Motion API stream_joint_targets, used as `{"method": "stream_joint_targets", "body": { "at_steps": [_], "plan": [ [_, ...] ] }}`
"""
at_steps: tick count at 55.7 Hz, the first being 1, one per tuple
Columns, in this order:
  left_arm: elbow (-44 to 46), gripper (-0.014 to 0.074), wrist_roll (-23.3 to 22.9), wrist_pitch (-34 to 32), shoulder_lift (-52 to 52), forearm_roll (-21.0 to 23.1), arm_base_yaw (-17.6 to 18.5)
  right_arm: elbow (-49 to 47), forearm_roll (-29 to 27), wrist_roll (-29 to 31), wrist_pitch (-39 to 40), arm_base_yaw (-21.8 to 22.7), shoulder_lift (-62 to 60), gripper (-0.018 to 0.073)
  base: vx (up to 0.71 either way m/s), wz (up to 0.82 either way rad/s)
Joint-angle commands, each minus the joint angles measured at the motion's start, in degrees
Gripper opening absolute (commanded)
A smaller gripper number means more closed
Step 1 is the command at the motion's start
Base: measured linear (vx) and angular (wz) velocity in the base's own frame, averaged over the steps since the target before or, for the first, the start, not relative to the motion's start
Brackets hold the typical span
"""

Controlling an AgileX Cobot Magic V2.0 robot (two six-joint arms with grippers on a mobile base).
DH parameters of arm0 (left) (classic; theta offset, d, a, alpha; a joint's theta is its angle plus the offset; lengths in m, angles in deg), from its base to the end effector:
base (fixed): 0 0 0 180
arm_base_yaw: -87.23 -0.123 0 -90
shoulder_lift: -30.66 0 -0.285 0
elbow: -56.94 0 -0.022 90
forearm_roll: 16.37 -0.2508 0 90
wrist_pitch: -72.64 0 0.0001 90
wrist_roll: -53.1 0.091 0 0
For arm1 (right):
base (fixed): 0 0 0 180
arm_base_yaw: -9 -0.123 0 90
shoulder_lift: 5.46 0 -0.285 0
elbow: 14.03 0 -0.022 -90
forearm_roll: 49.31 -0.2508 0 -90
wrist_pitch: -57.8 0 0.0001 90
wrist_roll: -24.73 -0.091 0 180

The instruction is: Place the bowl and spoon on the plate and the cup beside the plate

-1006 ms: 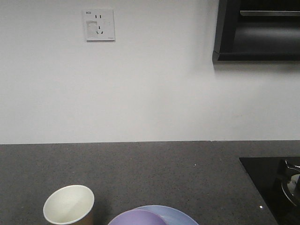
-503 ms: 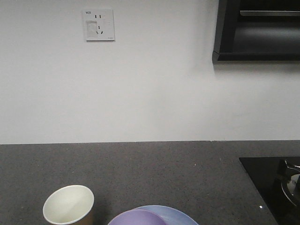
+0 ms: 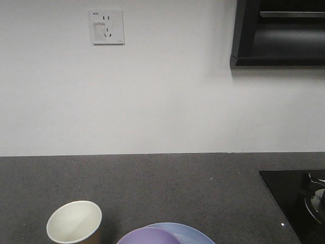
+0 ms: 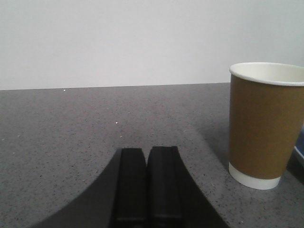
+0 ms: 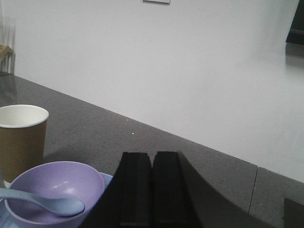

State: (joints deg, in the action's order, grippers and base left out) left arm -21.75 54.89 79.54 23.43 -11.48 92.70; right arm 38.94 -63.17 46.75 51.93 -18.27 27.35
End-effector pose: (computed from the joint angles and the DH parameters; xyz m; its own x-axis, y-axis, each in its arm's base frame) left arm 0.0564 -0.0063 0.1941 -0.0541 -0.0485 -0.9974 0.1028 0.9932 -0.0539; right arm 0.0878 0.0478 0.3154 0.0460 -0.1373 -0.9895 -0.4782 0.8666 -0.1425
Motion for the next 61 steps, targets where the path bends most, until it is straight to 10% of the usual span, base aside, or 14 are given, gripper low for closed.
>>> {"method": "stream_joint_targets", "body": {
  "at_steps": [1,28,61],
  "plan": [
    [1.4,-0.0006,0.1,-4.3,1.0,0.2,-0.1,-1.7,0.0,0.4,4.9,0.3,0.4,-0.0008,0.0,0.0],
    [1.4,-0.0006,0.1,-4.3,1.0,0.2,-0.1,19.5,14.6,-29.0,2.4,16.1,-15.2,-0.0008,0.0,0.0],
    [1.4,-0.0006,0.1,-4.3,1.0,0.2,-0.1,26.2,16.6,-29.8,1.5,17.3,-26.0,-0.0008,0.0,0.0]
  ]
}}
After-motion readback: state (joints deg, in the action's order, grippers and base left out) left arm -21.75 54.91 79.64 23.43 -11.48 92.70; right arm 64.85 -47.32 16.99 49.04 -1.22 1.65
